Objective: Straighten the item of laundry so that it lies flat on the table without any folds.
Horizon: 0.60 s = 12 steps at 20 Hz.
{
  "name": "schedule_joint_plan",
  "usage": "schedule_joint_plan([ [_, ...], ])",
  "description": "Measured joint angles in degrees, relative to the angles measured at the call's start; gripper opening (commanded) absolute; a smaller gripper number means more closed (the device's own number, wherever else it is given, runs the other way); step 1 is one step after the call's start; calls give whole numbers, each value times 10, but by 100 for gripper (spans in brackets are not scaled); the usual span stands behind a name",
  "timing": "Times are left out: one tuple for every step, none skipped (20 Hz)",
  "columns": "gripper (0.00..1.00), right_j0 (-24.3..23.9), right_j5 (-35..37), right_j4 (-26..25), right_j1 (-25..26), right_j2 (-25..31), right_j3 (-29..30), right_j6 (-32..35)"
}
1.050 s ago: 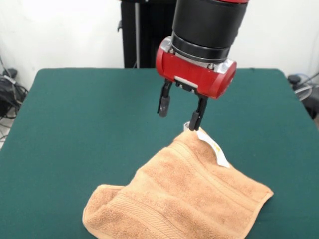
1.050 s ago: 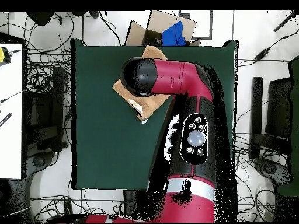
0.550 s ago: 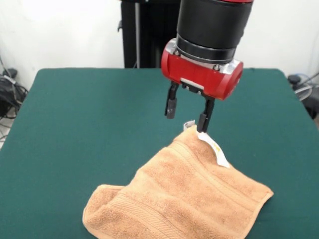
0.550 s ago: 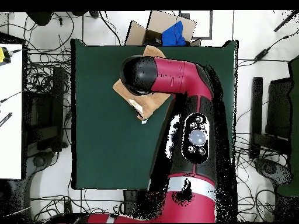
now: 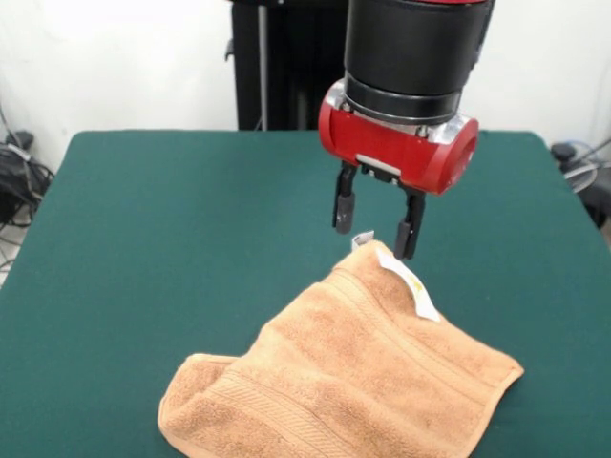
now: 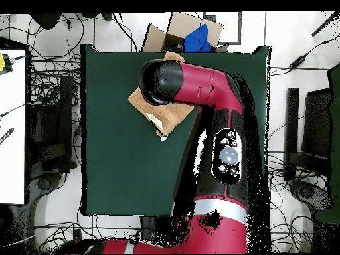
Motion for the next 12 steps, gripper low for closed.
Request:
schedule_joint_plan([
  [100,0,0,0,0,0,0,0],
  [100,0,0,0,0,0,0,0],
  [100,0,0,0,0,0,0,0],
  [100,0,0,0,0,0,0,0],
  [100,0,0,0,0,0,0,0],
  [100,0,0,-1,0,0,0,0],
  [100,0,0,-1,0,0,0,0],
  [100,0,0,-1,0,0,0,0],
  [100,0,0,-8,-1,0,0,0],
  [100,1,0,-11,-2,0,0,0],
  [100,1,0,-15,-2,0,0,0],
  [100,1,0,-18,-3,0,0,0],
])
